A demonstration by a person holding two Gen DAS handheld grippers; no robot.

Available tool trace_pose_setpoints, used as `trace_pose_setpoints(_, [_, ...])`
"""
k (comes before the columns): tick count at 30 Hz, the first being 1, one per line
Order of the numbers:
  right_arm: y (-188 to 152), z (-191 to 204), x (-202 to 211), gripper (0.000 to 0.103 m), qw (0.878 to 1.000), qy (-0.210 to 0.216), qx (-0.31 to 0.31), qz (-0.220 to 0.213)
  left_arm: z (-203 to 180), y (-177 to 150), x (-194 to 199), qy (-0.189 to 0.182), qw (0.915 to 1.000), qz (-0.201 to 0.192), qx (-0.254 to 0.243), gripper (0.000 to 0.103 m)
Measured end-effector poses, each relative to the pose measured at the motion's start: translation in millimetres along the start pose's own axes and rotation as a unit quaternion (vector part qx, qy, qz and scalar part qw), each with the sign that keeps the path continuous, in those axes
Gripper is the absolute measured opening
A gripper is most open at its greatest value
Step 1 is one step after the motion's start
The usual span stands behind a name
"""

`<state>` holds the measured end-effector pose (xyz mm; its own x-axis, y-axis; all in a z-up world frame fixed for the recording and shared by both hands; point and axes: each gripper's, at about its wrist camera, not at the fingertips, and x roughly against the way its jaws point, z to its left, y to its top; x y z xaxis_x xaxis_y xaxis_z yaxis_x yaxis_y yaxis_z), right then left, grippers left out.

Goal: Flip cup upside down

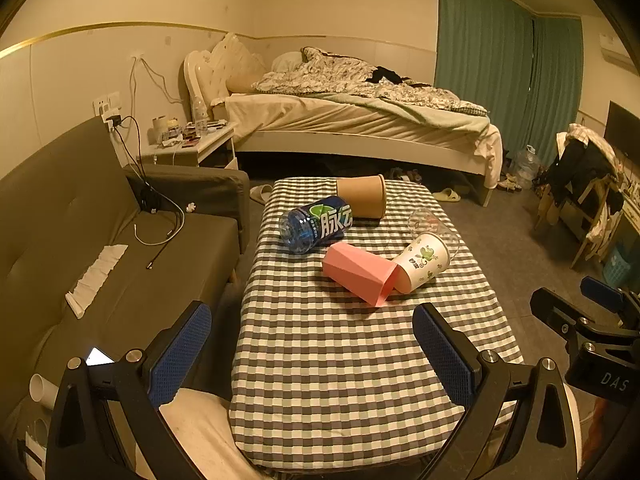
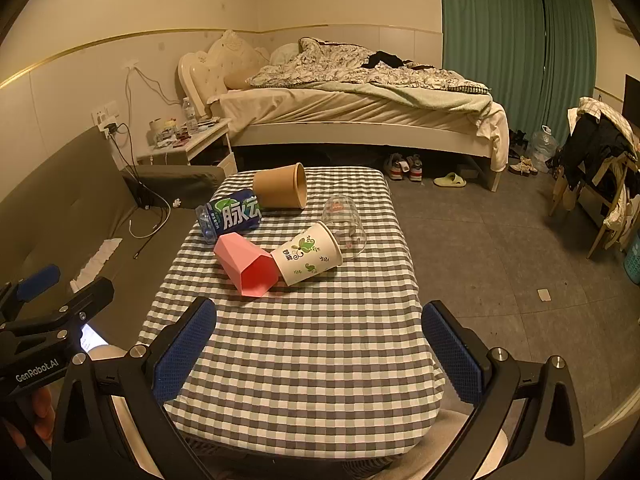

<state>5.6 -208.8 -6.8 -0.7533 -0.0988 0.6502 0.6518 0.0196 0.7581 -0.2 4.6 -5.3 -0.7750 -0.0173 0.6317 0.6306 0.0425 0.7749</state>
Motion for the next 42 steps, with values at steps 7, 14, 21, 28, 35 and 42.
trace_pose_setpoints(7, [0.1, -0.1, -0.3, 0.103, 1.0, 0.0, 0.0, 0.001, -0.1, -0.6, -0.1, 0.0, 1.0, 0.0, 0.0, 0.103])
trace_pose_setpoints(14, [1.4, 0.2, -0.5, 0.103, 1.0, 0.0, 0.0, 0.001, 0.2, -1.9, -0.7, 0.0, 1.0, 0.001, 0.0, 0.103])
trace_pose_setpoints(21, [-0.5, 0.7, -0.8, 0.103, 1.0, 0.001, 0.0, 0.001, 0.5, -1.5, -1.0, 0.0, 1.0, 0.002, 0.0, 0.103])
trace_pose_setpoints(28, [-0.9, 0.7, -2.0, 0.103, 1.0, 0.001, 0.0, 0.001, 0.6, -1.5, -1.1, 0.0, 1.0, 0.002, 0.0, 0.103])
trace_pose_setpoints(35, [0.4, 0.3, -0.6, 0.103, 1.0, 0.001, 0.001, 0.002, 0.2, -0.8, -1.1, 0.0, 1.0, 0.003, 0.0, 0.103])
trace_pose_setpoints(42, [-2.1, 3.2, -4.4, 0.103, 1.0, 0.001, 0.002, 0.002, 0.0, -0.9, -1.3, 0.001, 1.0, 0.004, 0.0, 0.103])
